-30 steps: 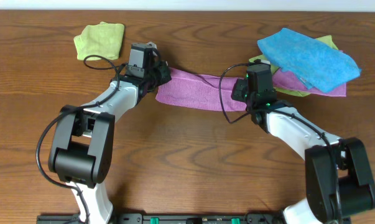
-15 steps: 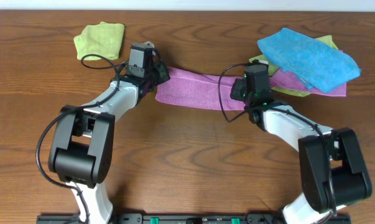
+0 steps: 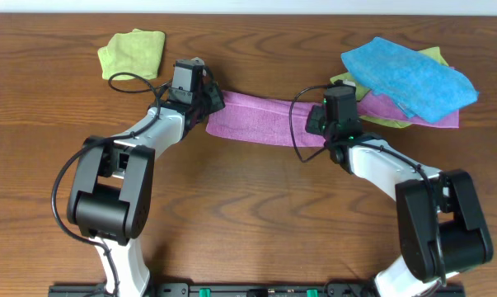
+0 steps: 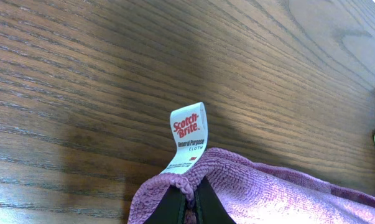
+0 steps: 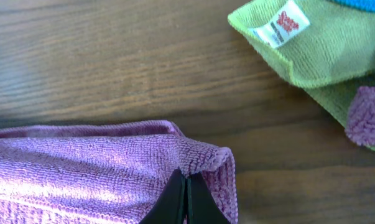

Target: Fold the cloth

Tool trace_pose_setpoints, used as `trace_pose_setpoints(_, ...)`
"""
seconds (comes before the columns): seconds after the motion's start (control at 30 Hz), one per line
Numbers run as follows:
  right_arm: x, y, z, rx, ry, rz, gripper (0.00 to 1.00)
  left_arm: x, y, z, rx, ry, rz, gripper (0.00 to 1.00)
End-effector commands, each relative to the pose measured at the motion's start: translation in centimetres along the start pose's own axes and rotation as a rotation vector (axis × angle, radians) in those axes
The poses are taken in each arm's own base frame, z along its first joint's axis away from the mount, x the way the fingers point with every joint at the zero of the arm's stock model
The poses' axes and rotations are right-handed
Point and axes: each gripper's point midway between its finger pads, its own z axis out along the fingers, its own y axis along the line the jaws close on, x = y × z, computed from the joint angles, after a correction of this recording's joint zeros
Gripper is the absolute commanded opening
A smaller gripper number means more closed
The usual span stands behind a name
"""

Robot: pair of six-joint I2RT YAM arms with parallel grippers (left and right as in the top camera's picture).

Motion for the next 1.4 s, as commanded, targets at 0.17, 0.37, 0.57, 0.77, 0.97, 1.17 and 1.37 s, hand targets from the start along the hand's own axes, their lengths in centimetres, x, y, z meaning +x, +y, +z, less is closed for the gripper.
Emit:
trace_pose_setpoints(0.17,-0.7,-0.8,0.2,0.034,-0.017,-0.002,0.02,-0.4,1.0,0.8,-0.045,-0.018,0.009,0.06)
trace_pose_setpoints(0.37,-0.8,-0.7,0.2,0.033,-0.019,-0.002,0.87,-0.5,1.1,0.9,-0.052,-0.022,0.01,0.5)
trace_pose_setpoints(0.57,-0.8,-0.7,0.2,0.032,-0.019,-0.002,0.99,-0.5,1.1,0.9,-0.052,-0.021,0.021,0.96)
trace_pose_setpoints(0.77,-0.7,-0.6,-0.4,0.024,-0.002,-0.003,0.99,-0.3,1.1,0.7,-0.038,-0.003,0.028,0.95)
trace_pose_setpoints(0.97,-1.0,-0.6,-2.9,0.03,0.021,-0.007,0.99,-1.0,1.8,-2.1,-0.042,0.033,0.046,0.95)
trace_pose_setpoints(1.17,1.2,-1.4,-3.3,0.056,0.116,-0.018,0.99,0.9,0.2,-4.3,-0.004,0.125,0.031,0.95)
trace_pose_setpoints(1.37,1.8,-1.7,-3.4,0.068,0.142,-0.022,0.99,1.1,-4.3,-6.0,0.169,0.146,0.067,0.95)
